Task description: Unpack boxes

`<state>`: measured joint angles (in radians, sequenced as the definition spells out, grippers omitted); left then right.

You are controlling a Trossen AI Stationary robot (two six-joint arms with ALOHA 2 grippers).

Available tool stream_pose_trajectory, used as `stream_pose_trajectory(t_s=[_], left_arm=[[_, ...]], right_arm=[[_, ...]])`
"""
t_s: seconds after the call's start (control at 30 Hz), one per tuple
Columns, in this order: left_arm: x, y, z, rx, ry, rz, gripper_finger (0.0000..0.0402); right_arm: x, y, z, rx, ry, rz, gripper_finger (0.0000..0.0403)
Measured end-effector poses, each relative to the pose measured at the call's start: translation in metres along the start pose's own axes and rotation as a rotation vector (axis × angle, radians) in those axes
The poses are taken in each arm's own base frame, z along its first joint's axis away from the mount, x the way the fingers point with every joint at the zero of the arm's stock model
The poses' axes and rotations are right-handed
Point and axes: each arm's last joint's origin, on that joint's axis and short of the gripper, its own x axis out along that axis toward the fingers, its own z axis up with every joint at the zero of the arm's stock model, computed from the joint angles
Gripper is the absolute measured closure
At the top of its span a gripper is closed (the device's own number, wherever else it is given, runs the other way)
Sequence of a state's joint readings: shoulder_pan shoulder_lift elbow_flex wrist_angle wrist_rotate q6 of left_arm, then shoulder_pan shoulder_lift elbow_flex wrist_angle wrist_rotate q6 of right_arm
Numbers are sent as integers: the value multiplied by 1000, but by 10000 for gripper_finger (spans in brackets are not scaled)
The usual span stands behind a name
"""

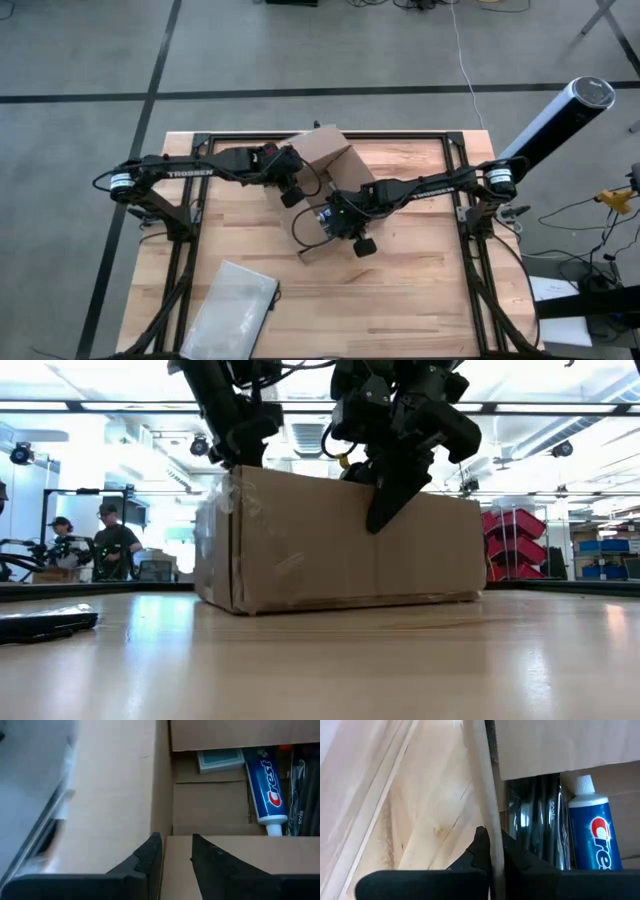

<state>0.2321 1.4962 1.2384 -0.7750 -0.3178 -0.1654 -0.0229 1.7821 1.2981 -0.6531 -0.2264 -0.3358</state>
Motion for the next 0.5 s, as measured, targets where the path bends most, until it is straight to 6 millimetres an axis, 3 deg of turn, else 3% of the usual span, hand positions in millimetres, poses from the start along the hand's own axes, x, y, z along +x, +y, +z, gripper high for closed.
stream_pose_trajectory(t_s=[0.17,0.27,0.5], left_arm=[[-17,4,2,45,-19,-6,289],[-24,1,0,97,-27,-93,279],[-13,-9,-6,204,-53,-175,271]], right_arm=[[0,-1,-1,3,0,4,403],[0,-1,-1,-5,1,4,403],[-1,-1,-1,-10,0,6,403]])
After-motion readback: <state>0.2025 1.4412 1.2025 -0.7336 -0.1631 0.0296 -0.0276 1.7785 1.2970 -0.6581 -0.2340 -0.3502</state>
